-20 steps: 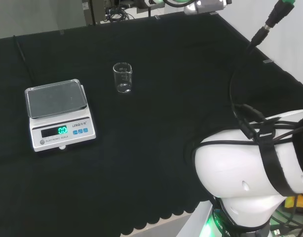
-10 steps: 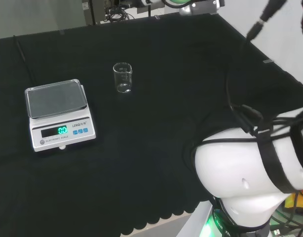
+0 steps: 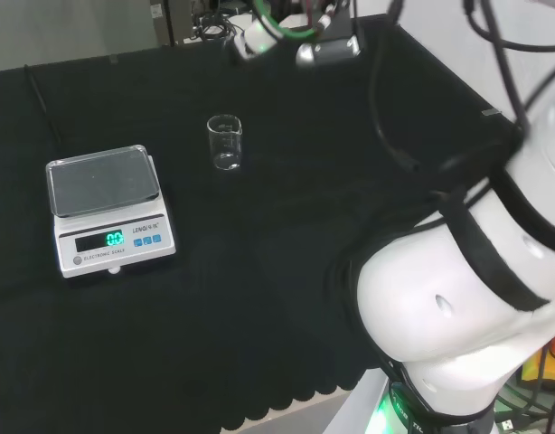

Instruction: Pick up the beaker.

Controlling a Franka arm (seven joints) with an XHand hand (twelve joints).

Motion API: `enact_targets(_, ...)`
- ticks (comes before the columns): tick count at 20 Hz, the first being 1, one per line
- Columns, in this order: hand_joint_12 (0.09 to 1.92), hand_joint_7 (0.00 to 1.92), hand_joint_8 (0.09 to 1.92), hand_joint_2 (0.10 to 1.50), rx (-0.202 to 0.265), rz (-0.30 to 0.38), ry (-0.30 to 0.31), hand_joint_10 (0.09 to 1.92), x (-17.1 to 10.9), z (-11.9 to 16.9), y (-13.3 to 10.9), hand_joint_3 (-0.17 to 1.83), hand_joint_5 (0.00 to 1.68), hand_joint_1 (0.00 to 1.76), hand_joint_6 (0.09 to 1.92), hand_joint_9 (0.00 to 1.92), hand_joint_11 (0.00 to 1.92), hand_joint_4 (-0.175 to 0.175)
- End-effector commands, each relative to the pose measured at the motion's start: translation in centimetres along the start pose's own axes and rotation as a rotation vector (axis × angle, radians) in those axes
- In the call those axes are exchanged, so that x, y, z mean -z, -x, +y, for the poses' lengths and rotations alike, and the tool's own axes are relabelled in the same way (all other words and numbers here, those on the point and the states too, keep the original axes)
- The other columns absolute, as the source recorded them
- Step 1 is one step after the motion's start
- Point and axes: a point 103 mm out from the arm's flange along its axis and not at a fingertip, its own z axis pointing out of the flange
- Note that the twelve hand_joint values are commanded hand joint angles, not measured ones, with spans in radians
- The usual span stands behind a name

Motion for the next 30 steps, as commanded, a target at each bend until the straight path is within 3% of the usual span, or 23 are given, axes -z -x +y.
enact_targets(1, 1.52, 0.0, 0.66, 0.71, 0.055, -0.002, -0.025, 0.86, -4.9, 6.8, -2.3, 0.19, 0.08, 0.48, 0.09, 0.13, 0.0, 0.017)
enact_targets(8, 1.51, 0.0, 0.66, 0.71, 0.068, 0.016, -0.01, 0.86, -6.2, 9.3, -3.1, 0.19, 0.08, 0.48, 0.09, 0.13, 0.0, 0.017)
enact_targets(16, 1.51, 0.0, 0.66, 0.71, 0.068, 0.037, -0.072, 0.86, -10.4, 13.4, -3.2, 0.19, 0.08, 0.48, 0.09, 0.14, 0.0, 0.017)
enact_targets(22, 1.51, 0.0, 0.65, 0.71, 0.053, 0.04, -0.107, 0.86, -13.2, 15.8, -2.0, 0.19, 0.08, 0.48, 0.09, 0.14, 0.0, 0.016)
enact_targets(30, 1.51, 0.0, 0.65, 0.71, 0.024, 0.051, -0.124, 0.86, -14.3, 17.6, 0.7, 0.18, 0.08, 0.48, 0.09, 0.14, 0.0, 0.015)
